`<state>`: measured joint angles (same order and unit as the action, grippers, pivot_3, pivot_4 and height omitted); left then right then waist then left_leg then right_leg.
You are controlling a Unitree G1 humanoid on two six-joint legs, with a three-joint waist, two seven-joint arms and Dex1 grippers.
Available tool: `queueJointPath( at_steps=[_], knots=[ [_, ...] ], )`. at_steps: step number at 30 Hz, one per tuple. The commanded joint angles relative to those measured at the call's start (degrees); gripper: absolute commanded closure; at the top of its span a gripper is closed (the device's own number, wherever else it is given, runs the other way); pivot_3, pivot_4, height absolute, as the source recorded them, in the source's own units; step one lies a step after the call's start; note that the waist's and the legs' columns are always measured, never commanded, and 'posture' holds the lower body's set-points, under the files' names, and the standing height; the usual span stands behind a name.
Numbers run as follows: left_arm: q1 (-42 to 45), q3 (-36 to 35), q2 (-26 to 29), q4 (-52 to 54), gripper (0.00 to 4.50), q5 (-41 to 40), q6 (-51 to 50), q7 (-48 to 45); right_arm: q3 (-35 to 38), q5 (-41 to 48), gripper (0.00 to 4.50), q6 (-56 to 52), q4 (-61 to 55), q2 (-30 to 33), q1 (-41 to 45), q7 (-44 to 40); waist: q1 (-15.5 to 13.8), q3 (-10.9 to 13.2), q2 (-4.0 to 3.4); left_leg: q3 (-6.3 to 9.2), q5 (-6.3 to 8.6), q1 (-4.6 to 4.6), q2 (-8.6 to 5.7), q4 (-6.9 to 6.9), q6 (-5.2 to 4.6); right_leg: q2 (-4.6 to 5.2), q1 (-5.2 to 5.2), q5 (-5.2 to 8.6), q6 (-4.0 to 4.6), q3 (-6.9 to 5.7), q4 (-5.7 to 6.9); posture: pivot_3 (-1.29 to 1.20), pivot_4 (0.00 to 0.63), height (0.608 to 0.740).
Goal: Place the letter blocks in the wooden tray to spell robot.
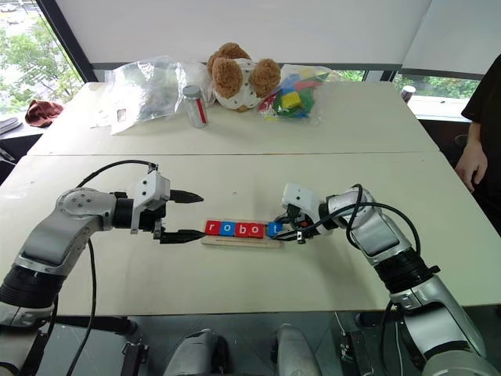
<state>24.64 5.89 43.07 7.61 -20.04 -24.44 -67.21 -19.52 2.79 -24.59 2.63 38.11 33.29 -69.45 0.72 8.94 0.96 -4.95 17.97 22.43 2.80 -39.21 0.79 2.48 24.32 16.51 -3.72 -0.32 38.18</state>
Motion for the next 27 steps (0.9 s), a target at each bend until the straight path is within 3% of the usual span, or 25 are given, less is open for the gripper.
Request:
queueJointPath(
  at_steps=[1,14,20,27],
  knots=[
    [-0.1,-0.6,0.1,1.7,0.00,-0.5,0.3,0.3,0.0,0.7,3.36,-0.6,-1.4,-0.6,0.4,-0.2,0.0,0.0,0.00,0.00,0.00,0.00,0.00,0.00,0.00,0.00,0.00,0.00,0.00,0.00,0.00,0.00,0.150,0.740],
    [0.5,0.0,-0.7,0.1,0.00,0.6,1.1,0.2,-1.0,0.9,3.36,-2.4,-4.2,-1.8,-0.8,0.9,0.0,0.0,0.00,0.00,0.00,0.00,0.00,0.00,0.00,0.00,0.00,0.00,0.00,0.00,0.00,0.00,0.150,0.740],
    [0.5,0.2,-1.0,-0.3,0.00,1.1,1.7,0.3,0.4,1.1,0.42,-3.3,-5.0,-2.4,-0.6,3.0,0.0,0.0,0.00,0.00,0.00,0.00,0.00,0.00,0.00,-0.01,0.00,0.00,0.00,0.00,0.00,0.00,0.150,0.740],
    [0.5,0.0,-1.2,-0.4,0.00,0.9,1.7,0.4,2.4,1.7,0.42,-2.8,-7.7,-0.7,-0.1,4.2,0.0,0.0,0.00,0.01,0.00,0.00,0.01,0.00,0.00,0.00,0.00,0.00,0.00,-0.01,0.00,0.00,0.150,0.740]
  ],
)
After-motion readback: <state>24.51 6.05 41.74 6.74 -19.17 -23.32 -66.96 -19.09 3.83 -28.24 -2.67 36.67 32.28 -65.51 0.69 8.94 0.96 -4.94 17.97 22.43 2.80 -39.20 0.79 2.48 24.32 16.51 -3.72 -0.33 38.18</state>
